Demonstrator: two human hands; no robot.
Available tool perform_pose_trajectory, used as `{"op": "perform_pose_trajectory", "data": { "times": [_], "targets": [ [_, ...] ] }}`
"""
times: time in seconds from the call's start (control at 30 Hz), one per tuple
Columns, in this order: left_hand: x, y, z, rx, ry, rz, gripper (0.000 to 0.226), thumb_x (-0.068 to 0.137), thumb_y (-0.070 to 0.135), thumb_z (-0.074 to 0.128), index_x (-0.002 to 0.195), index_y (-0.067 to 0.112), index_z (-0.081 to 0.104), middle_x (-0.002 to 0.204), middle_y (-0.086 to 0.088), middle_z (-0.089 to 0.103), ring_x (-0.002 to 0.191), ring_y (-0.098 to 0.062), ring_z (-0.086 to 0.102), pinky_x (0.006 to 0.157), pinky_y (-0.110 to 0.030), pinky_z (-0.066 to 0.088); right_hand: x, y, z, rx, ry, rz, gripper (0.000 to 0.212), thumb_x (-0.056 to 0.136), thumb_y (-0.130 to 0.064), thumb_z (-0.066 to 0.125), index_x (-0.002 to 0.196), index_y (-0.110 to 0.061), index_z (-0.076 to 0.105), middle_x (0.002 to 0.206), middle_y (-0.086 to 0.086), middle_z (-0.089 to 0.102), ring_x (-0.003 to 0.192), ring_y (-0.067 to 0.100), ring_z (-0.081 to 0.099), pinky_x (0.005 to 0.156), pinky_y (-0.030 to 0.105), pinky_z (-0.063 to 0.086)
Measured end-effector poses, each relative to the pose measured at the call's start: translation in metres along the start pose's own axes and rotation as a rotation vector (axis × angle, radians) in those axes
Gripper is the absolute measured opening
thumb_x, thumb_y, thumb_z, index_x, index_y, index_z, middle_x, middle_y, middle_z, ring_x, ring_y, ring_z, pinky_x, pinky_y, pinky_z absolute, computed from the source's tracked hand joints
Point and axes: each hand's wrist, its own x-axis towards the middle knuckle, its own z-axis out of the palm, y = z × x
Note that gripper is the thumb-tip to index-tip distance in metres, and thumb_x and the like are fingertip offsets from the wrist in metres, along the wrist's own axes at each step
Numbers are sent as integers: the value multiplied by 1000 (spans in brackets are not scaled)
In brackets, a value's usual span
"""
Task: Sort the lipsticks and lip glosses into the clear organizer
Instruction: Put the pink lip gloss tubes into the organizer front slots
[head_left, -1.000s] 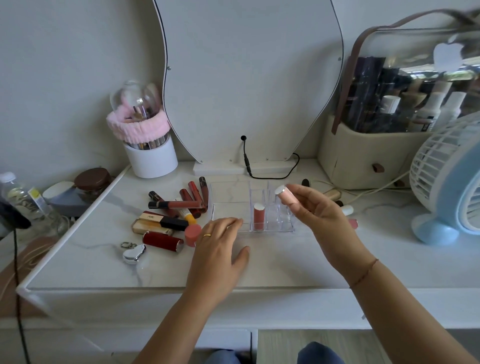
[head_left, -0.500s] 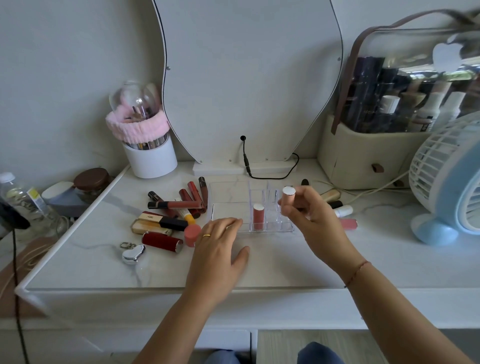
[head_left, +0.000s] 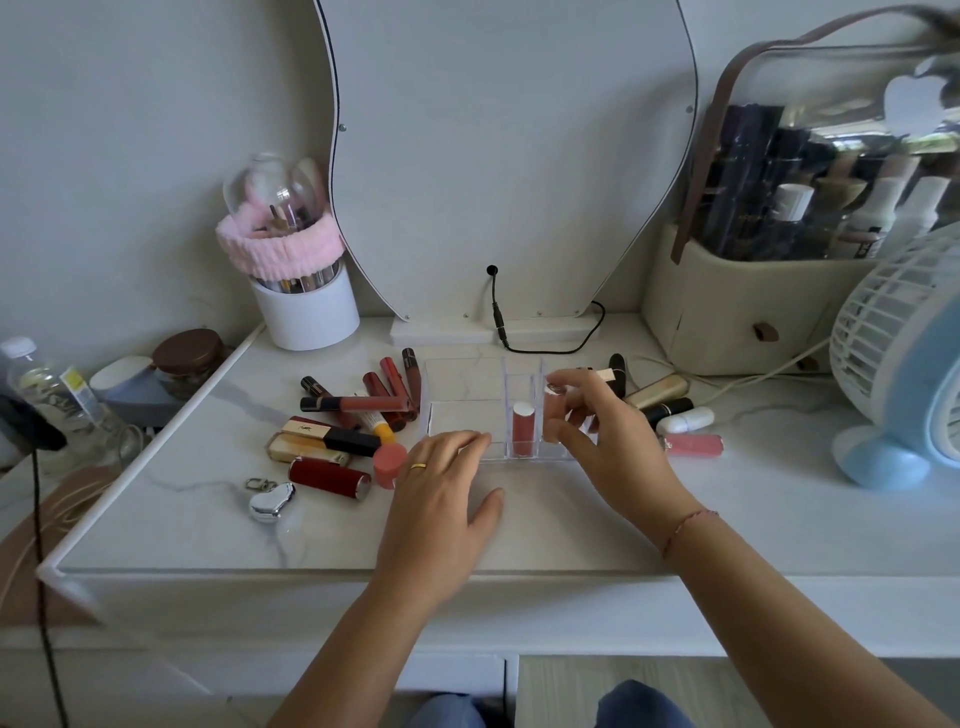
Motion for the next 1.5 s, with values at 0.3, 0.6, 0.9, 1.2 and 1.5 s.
{"op": "perform_pose_trajectory", "data": {
  "times": [0.3, 0.6, 0.9, 1.2, 1.5],
  "targets": [
    [0, 1, 0, -9, -11, -8, 49, 87, 31, 56, 133, 22, 44, 132, 9, 45, 127, -11, 32, 101, -24, 27, 3, 1, 5, -48, 127, -42, 21, 82, -9, 63, 100, -19, 59, 88, -3, 61, 79, 1, 53, 69, 6, 38],
    [0, 1, -1, -21, -2, -2, 50, 86, 29, 59, 132, 19, 46, 132, 6, 47, 126, -15, 36, 103, -33, 34, -3, 0, -3, -135, 100, -25, 25, 81, -17, 68, 106, -17, 64, 98, -8, 56, 81, 2, 52, 75, 8, 40],
    [0, 2, -1, -9, 7, -12, 49, 84, 24, 62, 130, 15, 49, 130, 2, 50, 125, -20, 40, 102, -35, 36, -43, 43, -78, -491, 105, 131, 23, 75, -28, 73, 98, -24, 68, 99, -7, 62, 103, 23, 49, 82, 31, 27],
    [-1, 3, -2, -6, 4, -26, 49, 83, 23, 63, 130, 16, 49, 131, 2, 50, 124, -20, 41, 102, -34, 34, -45, 58, -88, -507, 68, 255, 25, 77, -27, 70, 101, -26, 66, 102, 0, 65, 105, 26, 49, 82, 35, 29],
    [0, 1, -1, -7, -2, -30, 50, 84, 26, 62, 131, 18, 48, 131, 4, 50, 124, -18, 40, 101, -34, 37, -36, 25, -81, -52, 175, 170, 13, 76, -25, 71, 85, -25, 61, 70, -22, 71, 57, 6, 53, 53, 14, 43]
  ]
}}
